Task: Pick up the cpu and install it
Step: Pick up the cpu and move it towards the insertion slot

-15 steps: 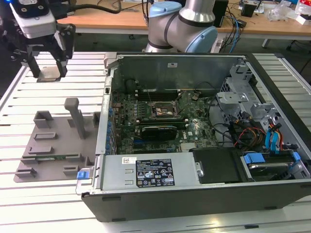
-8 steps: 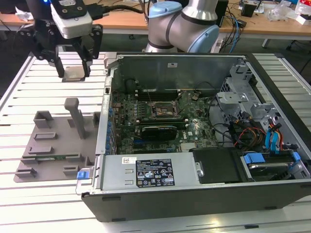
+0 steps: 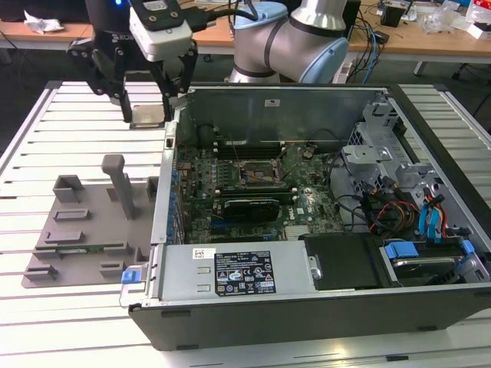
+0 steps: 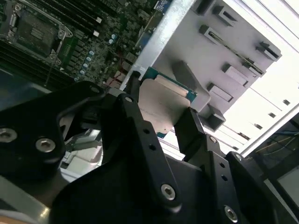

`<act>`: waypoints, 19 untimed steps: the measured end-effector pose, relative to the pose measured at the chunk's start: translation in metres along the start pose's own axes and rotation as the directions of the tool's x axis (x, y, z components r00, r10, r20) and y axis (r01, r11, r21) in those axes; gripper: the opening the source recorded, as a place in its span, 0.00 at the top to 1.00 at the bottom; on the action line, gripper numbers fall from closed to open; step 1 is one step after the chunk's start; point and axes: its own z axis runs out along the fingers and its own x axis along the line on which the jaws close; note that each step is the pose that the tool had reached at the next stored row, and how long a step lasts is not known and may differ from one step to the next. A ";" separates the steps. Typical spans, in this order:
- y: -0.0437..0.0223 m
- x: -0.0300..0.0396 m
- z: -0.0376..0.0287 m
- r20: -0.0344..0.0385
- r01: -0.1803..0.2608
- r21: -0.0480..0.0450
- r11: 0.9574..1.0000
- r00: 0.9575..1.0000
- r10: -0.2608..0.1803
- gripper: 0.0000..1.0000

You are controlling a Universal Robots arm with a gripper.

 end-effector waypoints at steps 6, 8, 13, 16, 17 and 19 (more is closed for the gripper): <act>-0.0018 -0.0319 -0.0006 -0.001 0.000 0.000 1.000 1.000 0.000 0.45; -0.0026 -0.0456 -0.0009 -0.001 0.000 0.000 1.000 1.000 0.000 0.45; -0.0041 -0.0729 -0.0014 -0.002 0.000 0.000 1.000 1.000 0.000 0.45; -0.0048 -0.0866 -0.0016 -0.002 0.000 0.000 1.000 1.000 0.000 0.45; -0.0050 -0.0908 -0.0017 -0.002 0.000 0.000 1.000 1.000 0.000 0.45; -0.0054 -0.1002 -0.0019 -0.002 0.000 0.000 1.000 1.000 0.000 0.45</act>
